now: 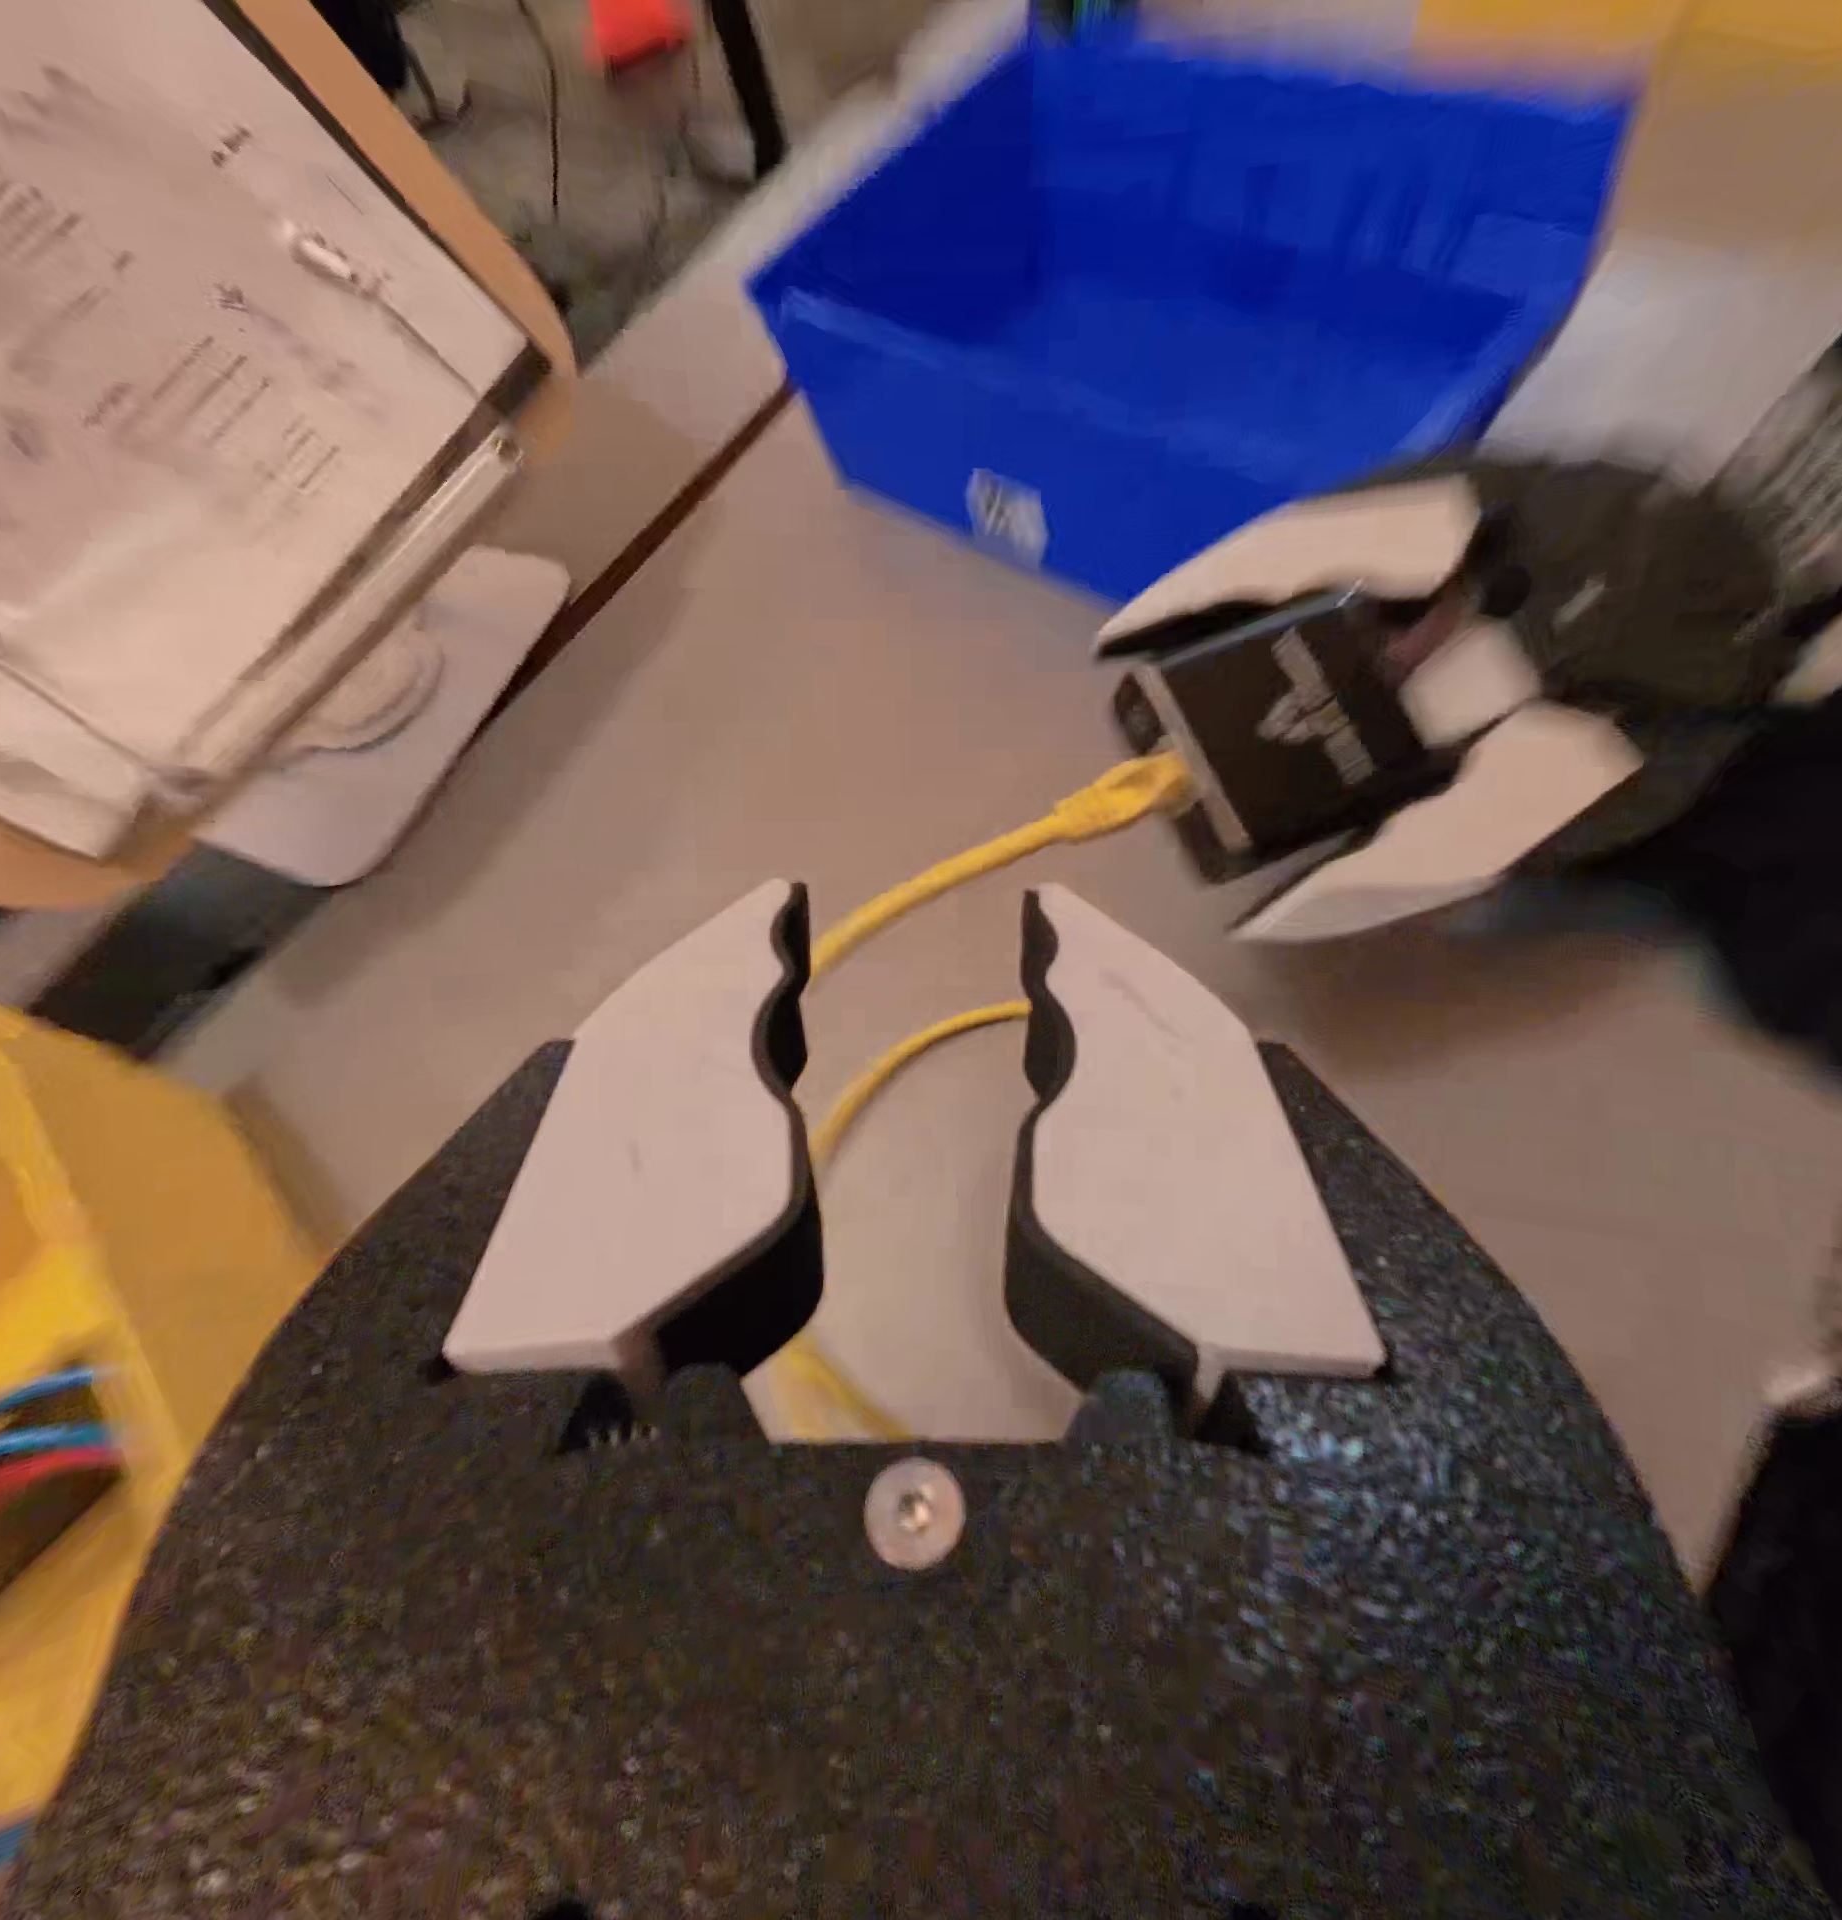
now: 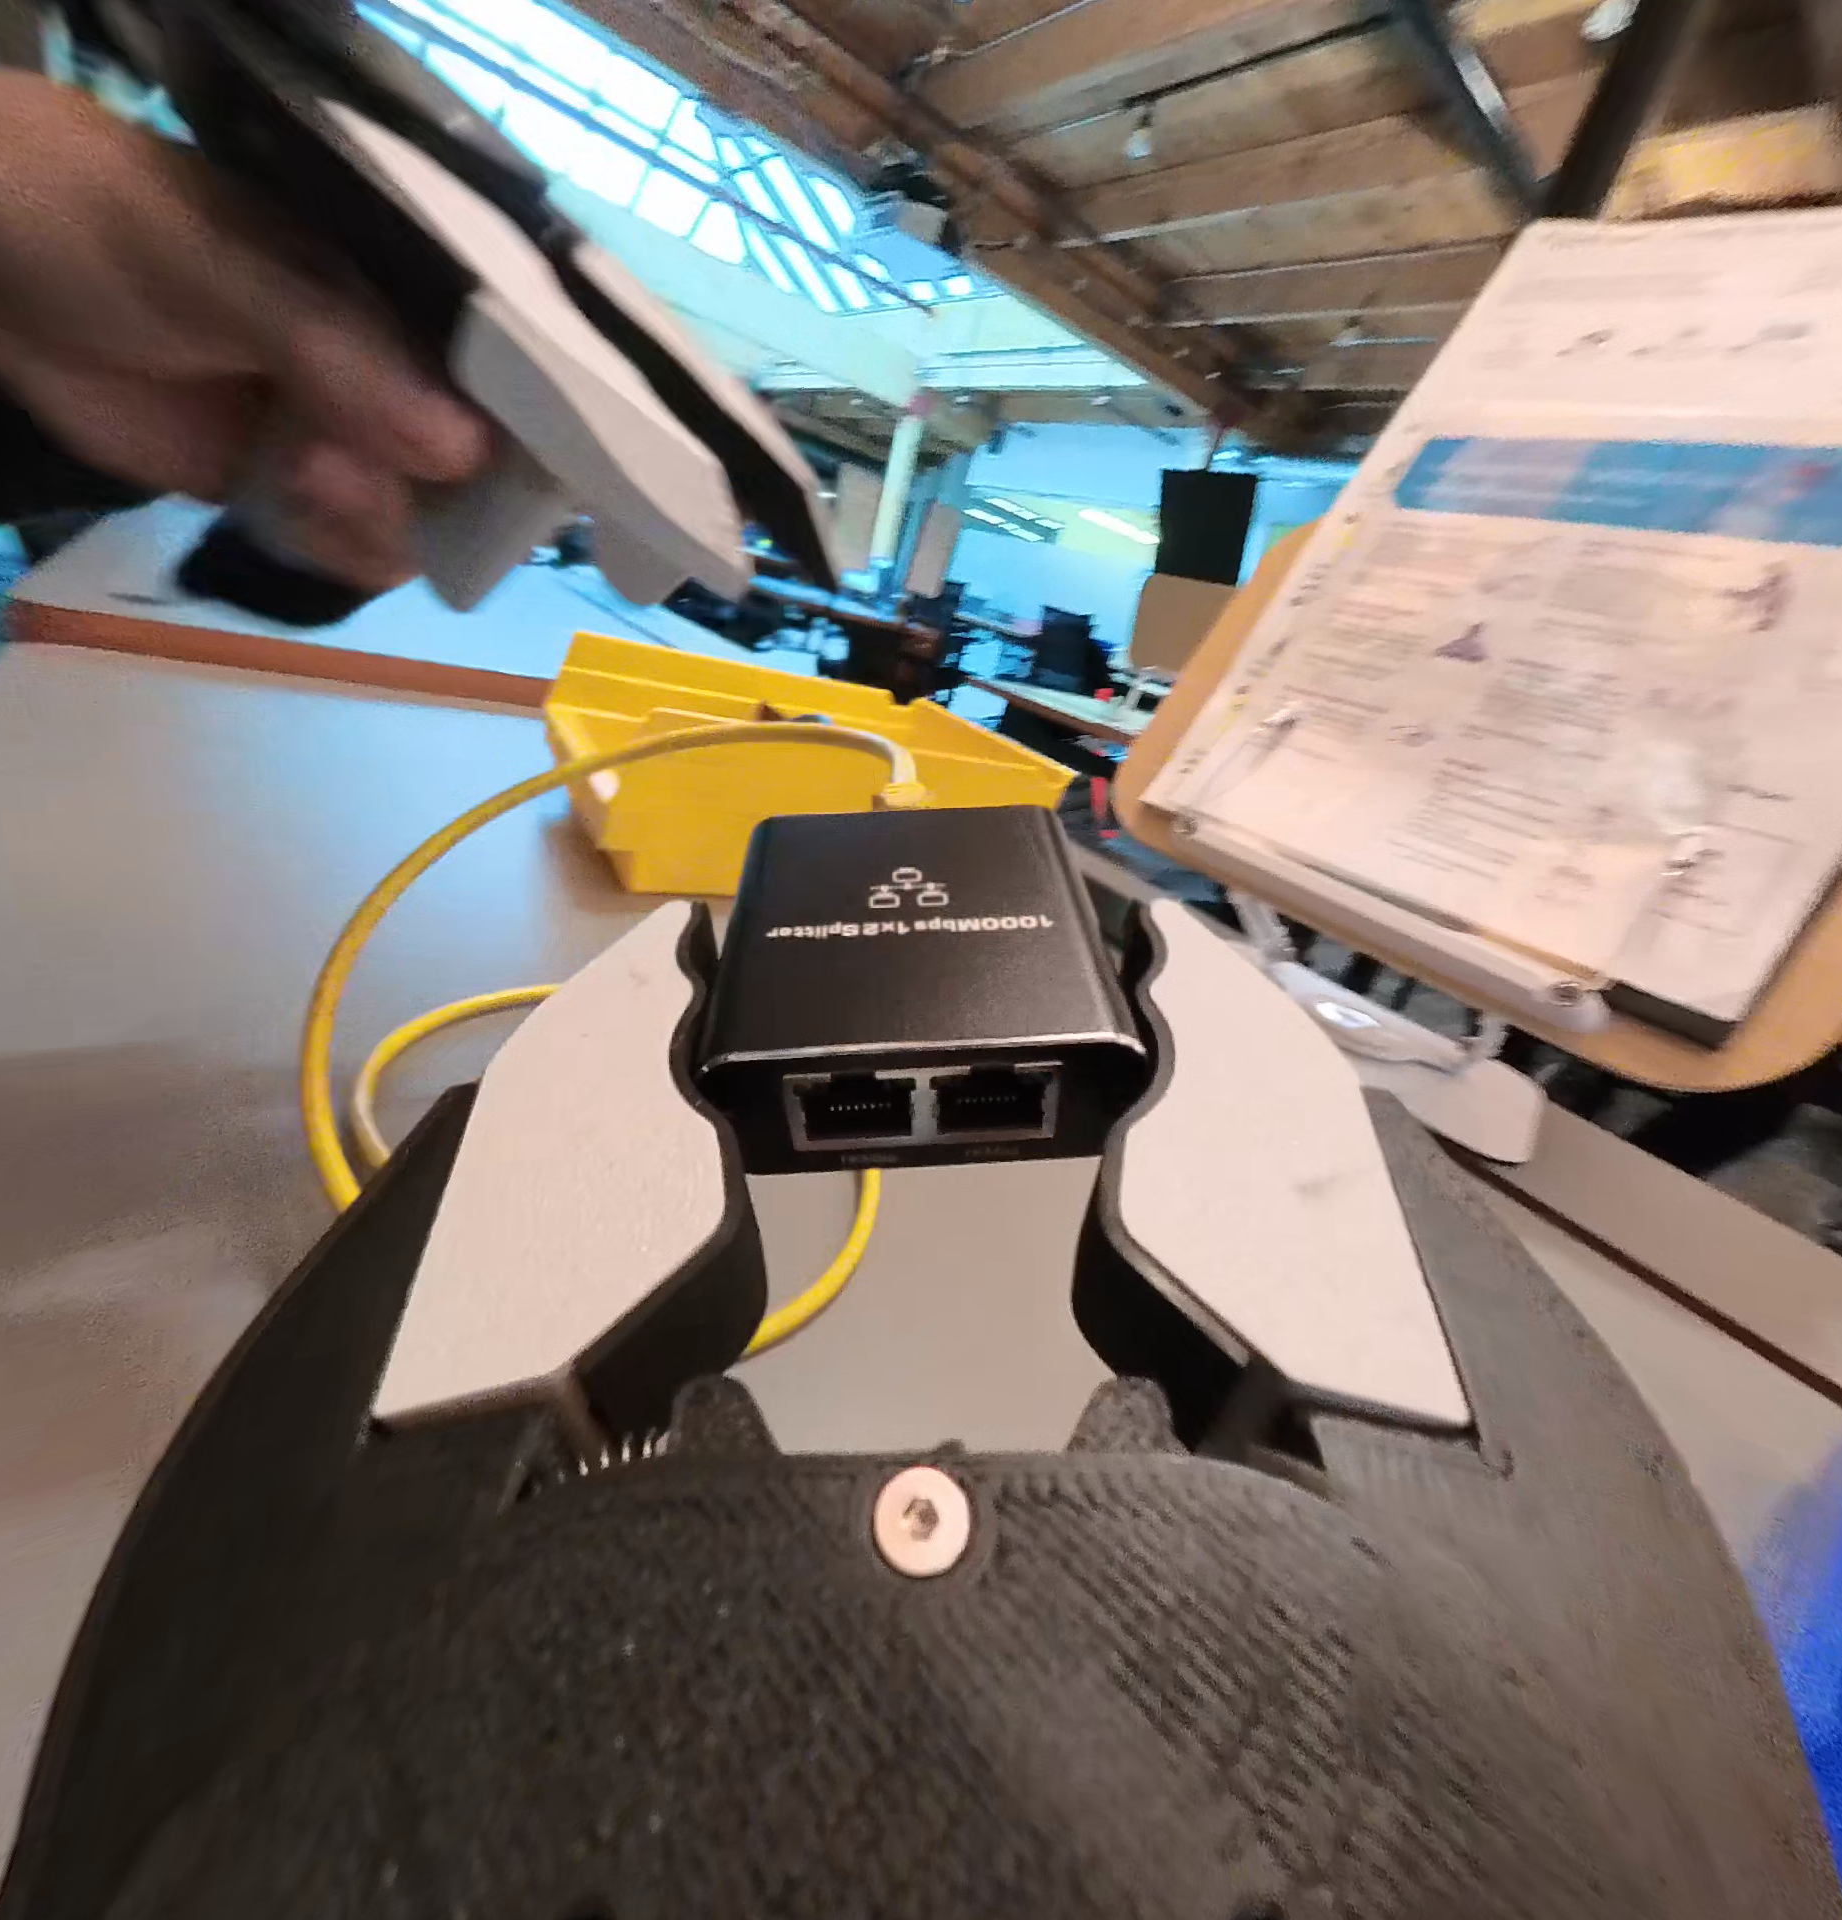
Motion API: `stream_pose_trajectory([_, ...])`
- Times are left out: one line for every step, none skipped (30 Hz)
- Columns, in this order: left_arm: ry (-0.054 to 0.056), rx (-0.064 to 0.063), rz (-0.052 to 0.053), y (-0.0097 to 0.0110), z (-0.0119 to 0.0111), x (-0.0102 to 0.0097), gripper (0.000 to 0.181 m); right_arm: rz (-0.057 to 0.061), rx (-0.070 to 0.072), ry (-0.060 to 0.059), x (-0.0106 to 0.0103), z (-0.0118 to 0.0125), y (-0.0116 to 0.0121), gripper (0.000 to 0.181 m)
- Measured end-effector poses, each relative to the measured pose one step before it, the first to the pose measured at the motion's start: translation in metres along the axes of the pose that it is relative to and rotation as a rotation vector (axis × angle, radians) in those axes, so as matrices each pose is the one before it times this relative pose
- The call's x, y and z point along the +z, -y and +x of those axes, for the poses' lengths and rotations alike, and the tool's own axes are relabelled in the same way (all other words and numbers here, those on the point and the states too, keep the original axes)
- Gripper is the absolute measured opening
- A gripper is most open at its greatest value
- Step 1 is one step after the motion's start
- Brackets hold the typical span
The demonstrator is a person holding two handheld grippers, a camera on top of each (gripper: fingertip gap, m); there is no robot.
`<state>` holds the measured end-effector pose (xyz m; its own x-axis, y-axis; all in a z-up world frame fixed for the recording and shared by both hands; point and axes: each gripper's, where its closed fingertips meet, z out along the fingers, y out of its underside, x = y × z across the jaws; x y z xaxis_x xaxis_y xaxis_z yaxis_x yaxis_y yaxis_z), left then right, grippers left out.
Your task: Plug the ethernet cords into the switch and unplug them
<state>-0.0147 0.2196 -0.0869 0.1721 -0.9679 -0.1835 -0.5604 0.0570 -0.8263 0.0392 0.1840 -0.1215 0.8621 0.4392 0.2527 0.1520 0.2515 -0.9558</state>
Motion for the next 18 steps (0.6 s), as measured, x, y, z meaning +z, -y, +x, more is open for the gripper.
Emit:
stream_pose_trajectory([-0.0702,-0.1316,0.0963,0.00222,0.00907,-0.00441,0.039,0.0068,-0.0206,-0.0311,0.00090,0.00254,0.00227,0.075])
stream_pose_trajectory([-0.0930,-0.1474,0.0732,-0.00250,0.01027,-0.00090,0.041,0.0063,-0.0197,-0.0098,0.00143,-0.00106,0.00256,0.075])
stream_pose_trajectory([-0.1013,-0.1618,0.0470,-0.00743,0.00843,0.00256,0.044,0.0084,-0.0259,-0.0116,0.00173,-0.00174,0.00299,0.074])
stream_pose_trajectory([-0.0972,-0.1656,0.0249,-0.01095,0.00436,0.00535,0.046,0.0017,-0.0313,-0.0216,0.00215,-0.00087,0.00236,0.074])
stream_pose_trajectory([-0.1094,-0.1541,0.0194,-0.01048,0.00320,0.00620,0.049,-0.0088,-0.0318,-0.0030,0.00253,-0.00338,0.00085,0.074])
stream_pose_trajectory([-0.1308,-0.1320,0.0257,-0.00777,0.00530,0.00548,0.044,-0.0106,-0.0330,0.0071,0.00266,-0.00492,0.00026,0.074])
stream_pose_trajectory([-0.1080,-0.1168,0.0258,-0.00523,0.00229,0.00485,0.042,-0.0083,-0.0317,-0.0035,0.00262,-0.00408,0.00030,0.074])
stream_pose_trajectory([-0.0681,-0.0823,0.0164,-0.00339,-0.00168,0.00461,0.040,-0.0090,-0.0230,0.0049,0.00257,-0.00495,0.00004,0.074])
stream_pose_trajectory([-0.0543,-0.0347,0.0118,-0.00182,-0.00077,0.00408,0.037,-0.0076,-0.0148,0.0219,0.00250,-0.00679,0.00017,0.074])
stream_pose_trajectory([-0.0282,-0.0136,-0.0039,-0.00238,-0.00170,0.00379,0.035,-0.0044,-0.0173,0.0079,0.00215,-0.00480,0.00051,0.074])
stream_pose_trajectory([-0.0223,0.0007,-0.0149,-0.00240,-0.00029,0.00392,0.032,-0.0060,-0.0184,0.0028,0.00205,-0.00346,0.00032,0.074])
stream_pose_trajectory([-0.0373,0.0031,-0.0107,-0.00088,0.00312,0.00329,0.030,0.0097,0.0014,0.0087,0.00106,-0.00244,0.00269,0.074])
stream_pose_trajectory([-0.0102,0.0002,-0.0053,0.00025,-0.00045,0.00144,0.027,0.0060,0.0185,0.0096,0.00041,-0.00007,0.00183,0.074])
stream_pose_trajectory([-0.0184,0.0302,-0.0020,0.00029,0.00122,-0.00012,0.024,-0.0111,0.0116,0.0383,0.00012,-0.00235,-0.00137,0.074])
stream_pose_trajectory([0.0079,0.0282,-0.0092,-0.00036,-0.00152,-0.00101,0.024,-0.0060,0.0118,0.0870,-0.00229,-0.00722,-0.00089,0.075])
stream_pose_trajectory([0.0105,0.0184,-0.0275,-0.00160,-0.00168,-0.00264,0.024,-0.0026,0.0187,0.1167,-0.00493,-0.01042,0.00097,0.077])
stream_pose_trajectory([-0.0071,-0.0029,-0.0565,-0.00315,0.00108,-0.00348,0.024,-0.0100,0.0178,0.0825,-0.00614,-0.00651,0.00077,0.081])
stream_pose_trajectory([-0.0009,-0.0123,-0.0495,-0.00134,0.00155,-0.00459,0.024,-0.0250,0.0108,0.0462,-0.00650,-0.00253,-0.00144,0.085])
